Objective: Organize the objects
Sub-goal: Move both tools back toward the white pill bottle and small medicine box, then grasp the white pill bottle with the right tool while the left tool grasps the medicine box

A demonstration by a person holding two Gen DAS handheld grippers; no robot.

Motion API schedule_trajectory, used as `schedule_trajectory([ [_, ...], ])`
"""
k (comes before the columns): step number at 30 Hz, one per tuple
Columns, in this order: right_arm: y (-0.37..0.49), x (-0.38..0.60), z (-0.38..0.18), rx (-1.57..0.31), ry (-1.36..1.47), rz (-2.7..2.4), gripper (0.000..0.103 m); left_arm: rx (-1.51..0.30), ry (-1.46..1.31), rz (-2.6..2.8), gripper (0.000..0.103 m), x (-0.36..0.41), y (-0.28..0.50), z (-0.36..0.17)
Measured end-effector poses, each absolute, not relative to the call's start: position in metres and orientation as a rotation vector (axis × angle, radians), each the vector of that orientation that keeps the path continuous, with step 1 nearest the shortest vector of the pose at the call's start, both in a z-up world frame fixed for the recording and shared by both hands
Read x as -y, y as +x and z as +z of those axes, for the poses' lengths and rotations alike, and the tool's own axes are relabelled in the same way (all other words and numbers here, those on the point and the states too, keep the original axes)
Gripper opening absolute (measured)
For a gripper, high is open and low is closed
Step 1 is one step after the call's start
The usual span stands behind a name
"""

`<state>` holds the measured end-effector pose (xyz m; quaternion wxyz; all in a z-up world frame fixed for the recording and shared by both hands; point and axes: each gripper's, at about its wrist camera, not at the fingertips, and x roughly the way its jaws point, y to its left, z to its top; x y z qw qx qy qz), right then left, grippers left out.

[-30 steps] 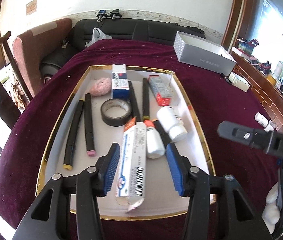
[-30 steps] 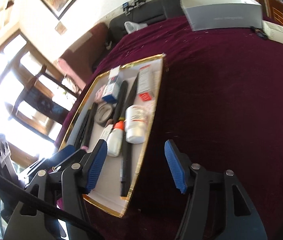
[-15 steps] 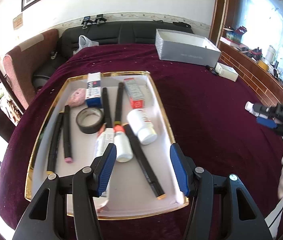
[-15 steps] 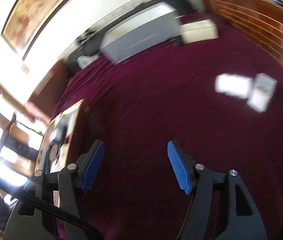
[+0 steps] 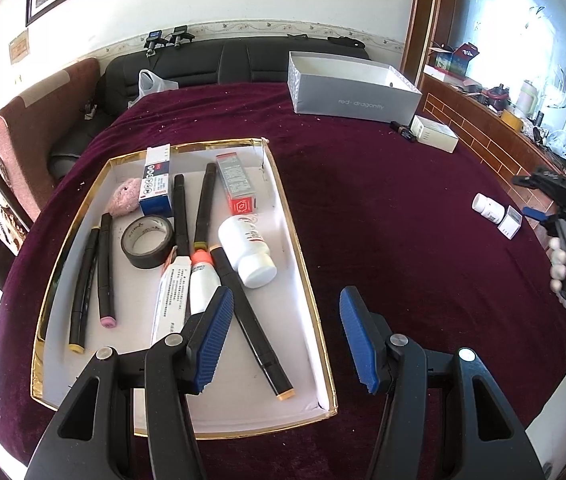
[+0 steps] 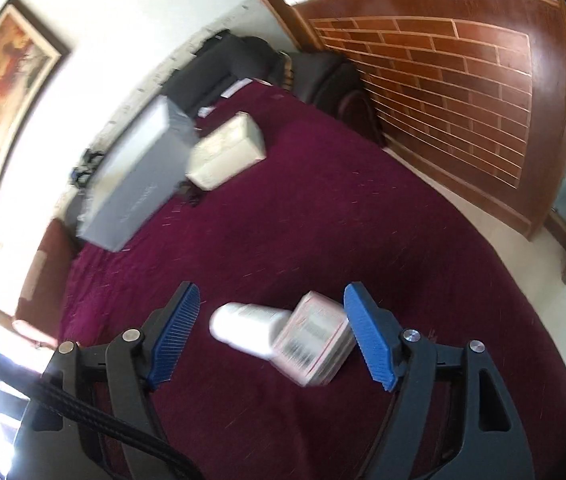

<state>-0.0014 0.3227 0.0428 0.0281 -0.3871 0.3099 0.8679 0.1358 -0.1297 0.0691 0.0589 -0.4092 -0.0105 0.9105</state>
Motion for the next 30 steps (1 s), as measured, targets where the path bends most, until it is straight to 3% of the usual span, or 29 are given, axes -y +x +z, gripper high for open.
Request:
schedule_trajectory([
  [3, -0.02, -0.322, 0.026, -0.962, -1.28, 2.617, 0.075, 0.032, -1.231, 2.758, 0.05, 0.13, 0.137, 0.07],
  [10, -0.022, -0.232, 0.014, -1.127, -1.767, 2.908, 0.076, 0.052, -1.218, 2.745, 0.05, 0.131, 0.138, 0.073],
  [17, -0.026, -0.203, 0.057, -0.495, -1.509, 2.91, 0.079, 0.082, -1.19, 2.706, 0.05, 0.127, 0.142, 0.075],
  [22, -0.042, -0.2, 0.047, -0.467, -1.52, 2.829, 0.079, 0.079, -1.177, 2.686, 0.05, 0.125, 0.144, 0.076],
  [27, -0.055, -0.194, 0.034, -0.303, -1.56, 2.79, 0.077, 0.094, -1.193, 2.638, 0.05, 0.116, 0.143, 0.074],
  [29, -0.053, -0.195, 0.031, -0.263, -1.554, 2.77, 0.057, 0.088, -1.198, 2.607, 0.05, 0.107, 0.141, 0.073],
  [30, -0.052, -0.196, 0.03, -0.26, -1.562, 2.764, 0.031, 0.087, -1.2, 2.592, 0.05, 0.103, 0.141, 0.073],
])
